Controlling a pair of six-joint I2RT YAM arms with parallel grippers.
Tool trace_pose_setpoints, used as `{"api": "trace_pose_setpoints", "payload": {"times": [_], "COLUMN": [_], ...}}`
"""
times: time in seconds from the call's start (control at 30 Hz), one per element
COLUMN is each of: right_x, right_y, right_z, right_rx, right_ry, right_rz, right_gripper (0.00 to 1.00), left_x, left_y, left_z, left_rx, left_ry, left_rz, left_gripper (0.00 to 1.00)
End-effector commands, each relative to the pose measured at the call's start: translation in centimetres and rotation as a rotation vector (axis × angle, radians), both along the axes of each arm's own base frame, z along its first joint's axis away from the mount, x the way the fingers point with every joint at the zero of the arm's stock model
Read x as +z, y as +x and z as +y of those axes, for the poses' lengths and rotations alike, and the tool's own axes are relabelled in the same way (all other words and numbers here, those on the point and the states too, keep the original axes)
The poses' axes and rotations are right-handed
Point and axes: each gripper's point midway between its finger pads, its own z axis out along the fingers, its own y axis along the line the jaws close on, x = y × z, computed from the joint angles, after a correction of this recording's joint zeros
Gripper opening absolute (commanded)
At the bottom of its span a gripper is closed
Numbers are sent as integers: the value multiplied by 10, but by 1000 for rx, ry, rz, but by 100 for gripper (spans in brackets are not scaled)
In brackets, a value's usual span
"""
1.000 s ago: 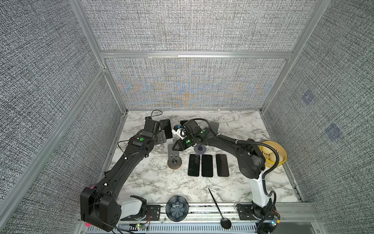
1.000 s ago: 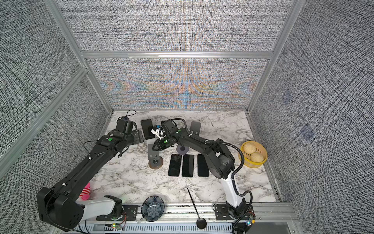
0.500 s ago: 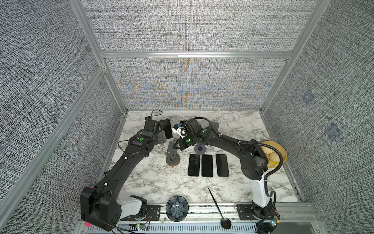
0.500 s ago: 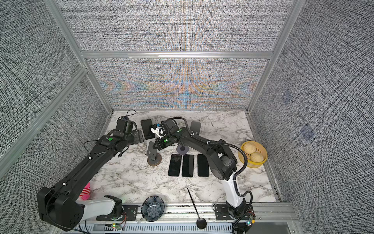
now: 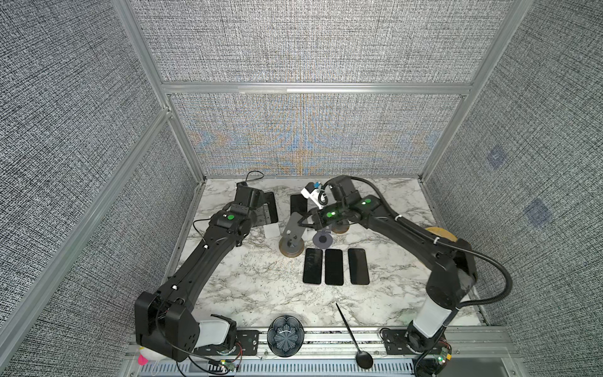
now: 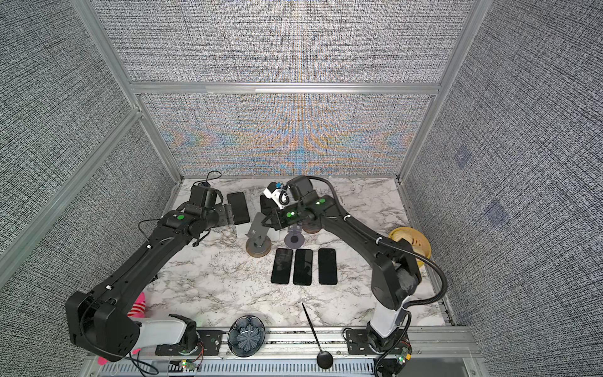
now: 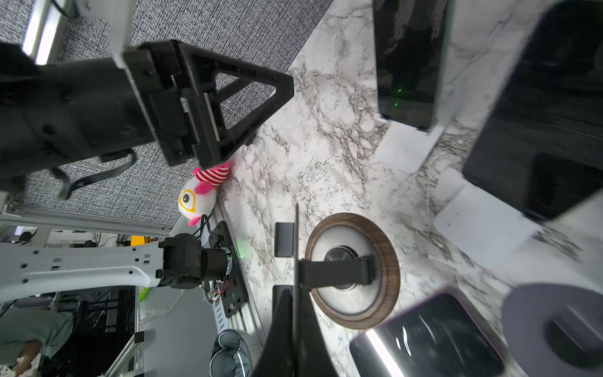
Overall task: Remove the phone from the phone stand
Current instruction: Pick up the phone stand from the center of the table, then place the phone stand at the top-right of the table.
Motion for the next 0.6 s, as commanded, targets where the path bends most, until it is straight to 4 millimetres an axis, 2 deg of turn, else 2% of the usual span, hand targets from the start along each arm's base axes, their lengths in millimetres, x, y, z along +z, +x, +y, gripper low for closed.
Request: {"api": "trace_pose_setpoints", "payload": {"times": [0.0,0.13,0.3,0.47,0.57], "right_x": [2,5,2,-10,-22], "right_y": [-15,-8,21,60,91], "right_z": [-44,-108,-184,-237,-258], "right_rx": [-24,-156,-338,-481,-568], "right_ry": [-51,-122,-164,-173,-148], "right_rz": [51,35,-1,1,-22], "right_gripper": [0,0,0,0,0], "left_x": [1,8,14,14,14], "left_y": [3,7,9,9,10], "left_z": [-5,-5,-7,-7,-8], "left_rx": [-12,-7,-10,-4,-4], "left_ry": [-18,-34,-51,-59,-69], "left_rz": [6,-41,-75,-91,-104], "left_gripper": [93,98,99,99,99]}}
